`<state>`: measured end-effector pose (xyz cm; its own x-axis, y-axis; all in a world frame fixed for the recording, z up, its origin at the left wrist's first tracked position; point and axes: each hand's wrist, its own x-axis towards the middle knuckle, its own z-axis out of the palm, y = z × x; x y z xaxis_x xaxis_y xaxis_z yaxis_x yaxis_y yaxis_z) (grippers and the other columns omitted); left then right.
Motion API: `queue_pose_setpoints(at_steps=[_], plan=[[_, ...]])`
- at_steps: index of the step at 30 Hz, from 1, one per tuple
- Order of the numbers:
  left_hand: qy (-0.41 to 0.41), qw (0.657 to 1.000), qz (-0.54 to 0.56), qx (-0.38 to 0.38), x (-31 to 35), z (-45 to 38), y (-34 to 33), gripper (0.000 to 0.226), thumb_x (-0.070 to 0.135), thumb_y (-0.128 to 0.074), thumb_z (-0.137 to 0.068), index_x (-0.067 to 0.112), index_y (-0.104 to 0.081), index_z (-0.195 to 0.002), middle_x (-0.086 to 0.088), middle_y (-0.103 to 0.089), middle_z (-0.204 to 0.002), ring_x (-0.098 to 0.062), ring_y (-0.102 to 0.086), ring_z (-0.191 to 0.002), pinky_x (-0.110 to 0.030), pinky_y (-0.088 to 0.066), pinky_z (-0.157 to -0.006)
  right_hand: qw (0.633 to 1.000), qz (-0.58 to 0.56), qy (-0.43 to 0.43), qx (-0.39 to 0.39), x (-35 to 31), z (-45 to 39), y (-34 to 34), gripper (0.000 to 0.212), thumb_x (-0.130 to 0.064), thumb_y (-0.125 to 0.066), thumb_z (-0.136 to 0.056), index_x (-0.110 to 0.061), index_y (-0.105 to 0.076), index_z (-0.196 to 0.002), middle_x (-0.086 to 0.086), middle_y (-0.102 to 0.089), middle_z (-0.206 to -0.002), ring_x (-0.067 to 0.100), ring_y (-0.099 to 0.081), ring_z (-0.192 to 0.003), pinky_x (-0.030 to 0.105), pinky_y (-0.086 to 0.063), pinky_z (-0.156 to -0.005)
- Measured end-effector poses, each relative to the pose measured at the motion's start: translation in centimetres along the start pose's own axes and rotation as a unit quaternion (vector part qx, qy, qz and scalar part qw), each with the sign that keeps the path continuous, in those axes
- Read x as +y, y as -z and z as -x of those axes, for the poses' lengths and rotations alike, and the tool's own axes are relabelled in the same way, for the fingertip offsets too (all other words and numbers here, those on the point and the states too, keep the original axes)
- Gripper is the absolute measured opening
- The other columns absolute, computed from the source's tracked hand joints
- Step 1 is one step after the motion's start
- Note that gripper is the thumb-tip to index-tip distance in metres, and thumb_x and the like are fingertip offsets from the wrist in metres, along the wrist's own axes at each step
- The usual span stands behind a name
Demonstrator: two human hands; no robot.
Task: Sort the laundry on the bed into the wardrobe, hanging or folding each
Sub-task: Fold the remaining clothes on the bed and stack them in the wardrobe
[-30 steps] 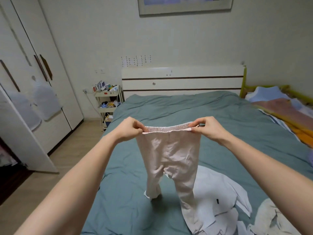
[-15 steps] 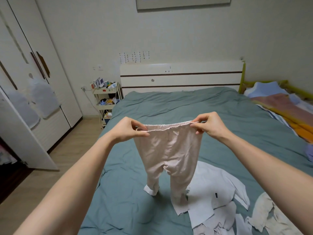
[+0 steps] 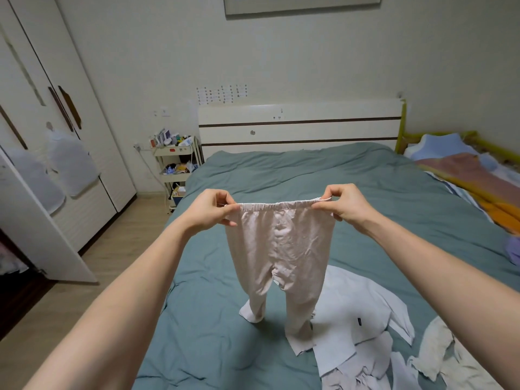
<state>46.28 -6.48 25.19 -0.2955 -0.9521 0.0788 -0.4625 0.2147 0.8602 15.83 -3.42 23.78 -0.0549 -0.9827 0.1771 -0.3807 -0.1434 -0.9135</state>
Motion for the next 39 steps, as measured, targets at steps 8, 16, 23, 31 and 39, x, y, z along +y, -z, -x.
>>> queue_pose_setpoints(at_steps=[8,16,23,31,39], plan=[[-0.138,0.943,-0.282,-0.11,-0.3,-0.2,0.9,0.029,0.001,-0.063,-0.088,0.016,-0.072,-0.11,0.012,-0.065,-0.091,0.002,-0.064,-0.084,-0.015,-0.048,-0.077,0.977,-0.001,-0.072,-0.199,-0.9,0.8,1.3,0.022,0.002,-0.074,-0.077,0.0,-0.07,-0.098,0.012,-0.061,-0.085,0.013,-0.063,-0.079,0.024,-0.057,-0.078],[-0.173,0.915,-0.359,-0.065,1.3,-0.7,-0.3,0.017,0.026,-0.079,-0.078,0.019,-0.078,-0.094,0.001,-0.07,-0.09,-0.008,-0.059,-0.079,-0.02,-0.042,-0.069,0.884,0.151,-0.083,-0.434,-3.8,1.9,-0.5,0.017,0.004,-0.073,-0.077,-0.012,-0.069,-0.073,0.0,-0.07,-0.076,0.005,-0.064,-0.068,0.018,-0.051,-0.061],[-0.036,0.915,-0.375,0.146,0.5,-1.2,-3.8,0.013,0.034,-0.075,-0.08,0.028,-0.078,-0.092,0.0,-0.063,-0.086,-0.023,-0.06,-0.092,-0.029,-0.04,-0.064,0.894,0.192,0.043,-0.403,-3.5,2.4,-4.2,0.021,-0.01,-0.077,-0.078,-0.021,-0.065,-0.065,-0.01,-0.051,-0.136,-0.015,-0.042,-0.122,0.014,-0.036,-0.102],[0.166,0.969,0.183,-0.014,0.1,-0.2,-4.7,0.019,-0.001,-0.05,-0.091,-0.001,-0.069,-0.091,-0.018,-0.069,-0.084,-0.022,-0.066,-0.072,-0.032,-0.059,-0.078,0.898,0.117,0.066,-0.419,-1.9,3.0,-4.2,0.02,0.006,-0.055,-0.078,-0.005,-0.045,-0.066,-0.023,-0.047,-0.14,0.017,-0.061,-0.098,0.027,-0.036,-0.075],[0.153,0.964,0.201,0.083,-0.5,0.4,-6.8,0.039,-0.006,-0.076,-0.073,0.0,-0.063,-0.109,-0.014,-0.069,-0.085,-0.013,-0.065,-0.058,-0.02,-0.051,-0.049,0.901,0.009,0.018,-0.434,-1.6,2.5,-5.8,0.029,0.017,-0.048,-0.084,-0.009,-0.042,-0.072,0.003,-0.056,-0.136,-0.002,-0.043,-0.13,0.012,-0.04,-0.091]])
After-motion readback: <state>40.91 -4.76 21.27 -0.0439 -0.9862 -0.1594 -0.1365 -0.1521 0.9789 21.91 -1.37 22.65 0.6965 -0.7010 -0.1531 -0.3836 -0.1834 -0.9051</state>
